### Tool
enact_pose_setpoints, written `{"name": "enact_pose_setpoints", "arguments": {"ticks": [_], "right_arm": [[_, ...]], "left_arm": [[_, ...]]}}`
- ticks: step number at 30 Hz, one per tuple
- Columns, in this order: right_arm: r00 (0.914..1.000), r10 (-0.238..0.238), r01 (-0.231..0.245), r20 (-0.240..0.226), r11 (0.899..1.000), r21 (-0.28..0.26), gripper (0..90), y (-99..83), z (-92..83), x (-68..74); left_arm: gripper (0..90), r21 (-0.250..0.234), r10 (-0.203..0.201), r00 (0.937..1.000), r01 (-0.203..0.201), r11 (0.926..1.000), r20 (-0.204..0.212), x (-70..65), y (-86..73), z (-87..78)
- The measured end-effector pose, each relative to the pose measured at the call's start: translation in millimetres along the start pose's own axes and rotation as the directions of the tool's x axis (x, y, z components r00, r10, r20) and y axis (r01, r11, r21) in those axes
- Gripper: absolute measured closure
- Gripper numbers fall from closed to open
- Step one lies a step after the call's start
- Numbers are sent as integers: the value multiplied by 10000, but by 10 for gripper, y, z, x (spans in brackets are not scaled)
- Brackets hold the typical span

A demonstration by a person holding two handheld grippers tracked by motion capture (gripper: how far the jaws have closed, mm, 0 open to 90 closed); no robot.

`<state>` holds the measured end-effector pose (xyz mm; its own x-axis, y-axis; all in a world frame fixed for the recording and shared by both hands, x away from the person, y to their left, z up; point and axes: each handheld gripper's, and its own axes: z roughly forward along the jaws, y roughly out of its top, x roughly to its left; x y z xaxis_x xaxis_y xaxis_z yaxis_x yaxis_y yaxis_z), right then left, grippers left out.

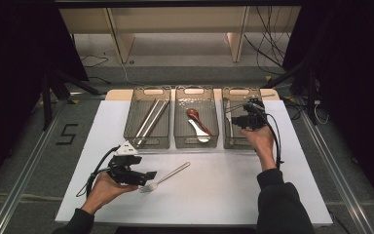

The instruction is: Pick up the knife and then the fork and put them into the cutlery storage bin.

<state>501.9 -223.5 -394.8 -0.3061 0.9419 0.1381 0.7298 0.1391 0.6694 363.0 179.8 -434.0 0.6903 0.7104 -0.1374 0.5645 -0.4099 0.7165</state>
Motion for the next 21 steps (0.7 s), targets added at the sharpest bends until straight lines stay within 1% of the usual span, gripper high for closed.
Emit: {"name": "enact_pose_setpoints", "arguments": {"ticks": [2,3,4,6,7,9,11,14,15,18,20,21], "right_arm": [[9998,-107,105,-141,9998,-167,544,-13,-51,12],[9994,-231,223,-269,9993,-305,522,-24,-93,27],[9990,-359,350,-267,9988,-336,506,-35,-128,45],[9976,-569,548,-406,9972,-507,468,-69,-200,85],[9968,-663,634,-447,9960,-625,456,-87,-239,103],[9943,-826,773,-679,9940,-769,423,-131,-306,144],[9920,-1005,937,-770,9918,-867,406,-183,-372,189],[9861,-1318,1228,-1012,9882,-912,383,-277,-462,259],[9833,-1455,1352,-1094,9862,-959,378,-313,-490,281],[9753,-1744,1612,-1353,9815,-1028,367,-422,-555,342],[9715,-1818,1663,-1520,9800,-1093,366,-491,-582,369],[9695,-1853,1691,-1602,9795,-1096,365,-524,-591,384]], "left_arm": [[177,32,-15,10000,15,10000,-28,1,2,5],[177,100,8,10000,-8,9999,-12,2,5,6],[177,103,-17,10000,17,9999,-3,0,7,11],[177,149,-94,9999,93,9998,69,0,13,15],[177,207,-94,9999,93,9997,66,-2,18,16],[177,317,-121,9999,118,9994,99,-11,29,25],[177,557,-30,9999,24,9984,110,-19,47,45],[178,841,-7,9999,-3,9965,119,-43,70,80],[178,968,71,9998,-86,9953,165,-46,77,91],[190,1209,127,9997,-152,9925,210,-66,91,128],[197,1421,134,9995,-172,9897,274,-76,99,161],[202,1450,120,9996,-157,9893,266,-82,100,178]]}}
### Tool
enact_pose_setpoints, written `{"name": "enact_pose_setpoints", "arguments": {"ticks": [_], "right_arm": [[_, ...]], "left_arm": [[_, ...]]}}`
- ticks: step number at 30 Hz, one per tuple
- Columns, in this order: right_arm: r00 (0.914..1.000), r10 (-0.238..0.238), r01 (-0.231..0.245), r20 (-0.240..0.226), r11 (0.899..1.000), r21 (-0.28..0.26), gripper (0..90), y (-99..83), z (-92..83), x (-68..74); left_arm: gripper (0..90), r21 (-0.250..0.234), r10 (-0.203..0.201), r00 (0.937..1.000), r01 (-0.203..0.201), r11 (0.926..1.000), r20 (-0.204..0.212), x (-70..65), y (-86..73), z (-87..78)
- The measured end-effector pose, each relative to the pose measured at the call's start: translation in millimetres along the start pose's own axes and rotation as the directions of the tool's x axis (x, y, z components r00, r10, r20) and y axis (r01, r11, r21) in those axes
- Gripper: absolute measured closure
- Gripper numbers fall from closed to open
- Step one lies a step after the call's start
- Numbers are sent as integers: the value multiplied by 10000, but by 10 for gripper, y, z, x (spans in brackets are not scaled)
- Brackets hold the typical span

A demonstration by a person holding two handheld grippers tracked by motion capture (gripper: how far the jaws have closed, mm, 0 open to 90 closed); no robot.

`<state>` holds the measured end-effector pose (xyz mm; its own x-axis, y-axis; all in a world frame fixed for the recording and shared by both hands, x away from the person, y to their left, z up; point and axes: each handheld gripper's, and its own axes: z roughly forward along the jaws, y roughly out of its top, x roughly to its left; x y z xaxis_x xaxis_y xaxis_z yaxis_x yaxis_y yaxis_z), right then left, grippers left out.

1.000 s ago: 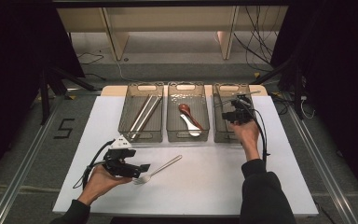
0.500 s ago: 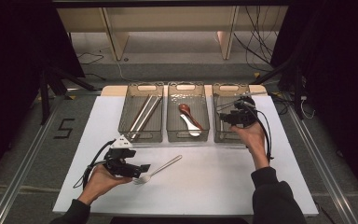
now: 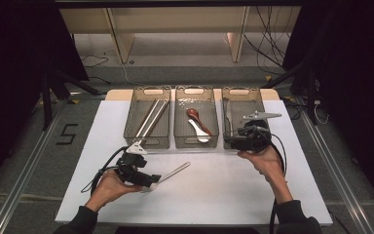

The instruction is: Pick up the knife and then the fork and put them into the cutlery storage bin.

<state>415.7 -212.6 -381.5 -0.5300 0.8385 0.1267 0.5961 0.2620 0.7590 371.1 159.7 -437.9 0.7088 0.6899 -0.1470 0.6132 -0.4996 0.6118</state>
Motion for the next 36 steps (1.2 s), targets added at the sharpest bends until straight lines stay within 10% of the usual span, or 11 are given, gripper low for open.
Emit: {"name": "enact_pose_setpoints", "arguments": {"ticks": [36], "right_arm": [[9933,-681,689,-932,9976,54,315,-608,-87,352]], "left_arm": [[520,2092,952,9952,-978,9730,223,-88,154,366]]}}
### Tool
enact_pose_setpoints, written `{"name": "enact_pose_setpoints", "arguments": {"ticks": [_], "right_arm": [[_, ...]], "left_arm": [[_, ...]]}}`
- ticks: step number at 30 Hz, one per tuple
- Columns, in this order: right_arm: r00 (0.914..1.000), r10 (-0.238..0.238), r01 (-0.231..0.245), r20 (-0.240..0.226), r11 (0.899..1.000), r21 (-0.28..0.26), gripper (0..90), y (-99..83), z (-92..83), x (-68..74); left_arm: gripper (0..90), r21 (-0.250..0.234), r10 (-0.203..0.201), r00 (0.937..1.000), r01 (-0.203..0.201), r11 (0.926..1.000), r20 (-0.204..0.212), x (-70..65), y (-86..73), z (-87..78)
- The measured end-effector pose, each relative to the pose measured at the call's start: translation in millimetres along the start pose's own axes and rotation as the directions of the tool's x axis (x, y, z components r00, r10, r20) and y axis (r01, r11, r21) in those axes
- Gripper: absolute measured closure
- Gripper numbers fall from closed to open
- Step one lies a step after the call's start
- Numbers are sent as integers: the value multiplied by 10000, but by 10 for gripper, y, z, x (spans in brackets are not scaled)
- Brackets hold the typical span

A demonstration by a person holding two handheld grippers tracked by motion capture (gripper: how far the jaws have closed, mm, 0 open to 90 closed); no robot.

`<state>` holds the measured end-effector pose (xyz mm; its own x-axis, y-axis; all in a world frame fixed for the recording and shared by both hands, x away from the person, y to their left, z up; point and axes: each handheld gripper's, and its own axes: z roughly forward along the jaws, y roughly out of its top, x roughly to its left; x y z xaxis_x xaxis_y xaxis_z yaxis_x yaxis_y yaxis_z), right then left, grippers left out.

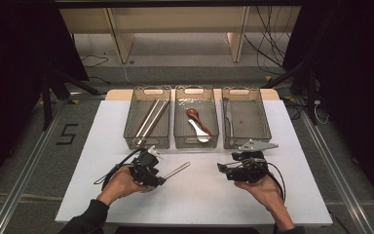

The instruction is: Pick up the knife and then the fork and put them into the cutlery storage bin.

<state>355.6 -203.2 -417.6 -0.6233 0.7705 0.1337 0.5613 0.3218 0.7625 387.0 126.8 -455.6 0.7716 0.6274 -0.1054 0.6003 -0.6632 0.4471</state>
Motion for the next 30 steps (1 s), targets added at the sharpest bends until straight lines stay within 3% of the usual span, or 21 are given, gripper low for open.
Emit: {"name": "enact_pose_setpoints", "arguments": {"ticks": [2,14,30], "right_arm": [[10000,-23,23,-52,10000,34,315,-7,1,11],[10000,3,-3,-36,10000,78,318,-31,1,3],[10000,-16,16,-85,10000,-2,324,-23,-16,8]], "left_arm": [[547,50,-70,10000,70,10000,67,-10,23,28],[680,934,383,9993,-382,9949,9,-25,148,171],[800,1243,746,9967,-702,9898,-309,-83,243,221]]}}
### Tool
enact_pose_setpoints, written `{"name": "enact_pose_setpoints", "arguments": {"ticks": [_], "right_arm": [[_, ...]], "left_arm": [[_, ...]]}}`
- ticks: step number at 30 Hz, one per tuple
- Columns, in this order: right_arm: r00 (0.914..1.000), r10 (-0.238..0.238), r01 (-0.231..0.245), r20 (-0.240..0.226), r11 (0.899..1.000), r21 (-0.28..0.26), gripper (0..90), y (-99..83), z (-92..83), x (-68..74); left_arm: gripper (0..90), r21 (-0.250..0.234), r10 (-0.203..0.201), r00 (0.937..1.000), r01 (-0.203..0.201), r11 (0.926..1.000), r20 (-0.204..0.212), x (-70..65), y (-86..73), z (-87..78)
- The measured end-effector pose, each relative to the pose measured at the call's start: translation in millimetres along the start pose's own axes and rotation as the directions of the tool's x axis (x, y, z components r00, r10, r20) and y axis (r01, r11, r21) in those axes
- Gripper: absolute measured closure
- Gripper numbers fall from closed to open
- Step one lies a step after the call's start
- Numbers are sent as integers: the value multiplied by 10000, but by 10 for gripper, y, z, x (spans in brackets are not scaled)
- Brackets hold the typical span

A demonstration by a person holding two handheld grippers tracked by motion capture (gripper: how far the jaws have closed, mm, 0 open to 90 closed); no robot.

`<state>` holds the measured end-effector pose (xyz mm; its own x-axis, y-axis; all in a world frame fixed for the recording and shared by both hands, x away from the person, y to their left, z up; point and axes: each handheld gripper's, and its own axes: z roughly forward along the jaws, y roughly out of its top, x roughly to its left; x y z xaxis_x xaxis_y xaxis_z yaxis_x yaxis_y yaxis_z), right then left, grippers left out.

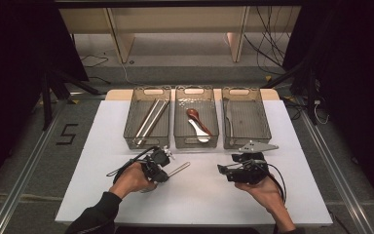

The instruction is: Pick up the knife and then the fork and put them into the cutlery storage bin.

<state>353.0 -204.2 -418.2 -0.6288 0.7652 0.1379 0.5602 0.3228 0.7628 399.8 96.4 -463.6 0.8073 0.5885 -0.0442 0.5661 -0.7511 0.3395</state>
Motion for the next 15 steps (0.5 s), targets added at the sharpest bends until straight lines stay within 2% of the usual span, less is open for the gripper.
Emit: {"name": "enact_pose_setpoints", "arguments": {"ticks": [6,9,15], "right_arm": [[10000,-16,16,-48,10000,-5,326,4,0,16],[9999,-67,67,-97,10000,8,327,2,10,32],[9996,-211,211,-161,9998,45,329,3,25,64]], "left_arm": [[833,-59,240,9996,-241,9997,-115,-22,-10,-4],[835,-39,448,9990,-448,9990,-1,-28,-17,-16],[836,-254,506,9986,-502,9984,169,-33,-25,-100]]}}
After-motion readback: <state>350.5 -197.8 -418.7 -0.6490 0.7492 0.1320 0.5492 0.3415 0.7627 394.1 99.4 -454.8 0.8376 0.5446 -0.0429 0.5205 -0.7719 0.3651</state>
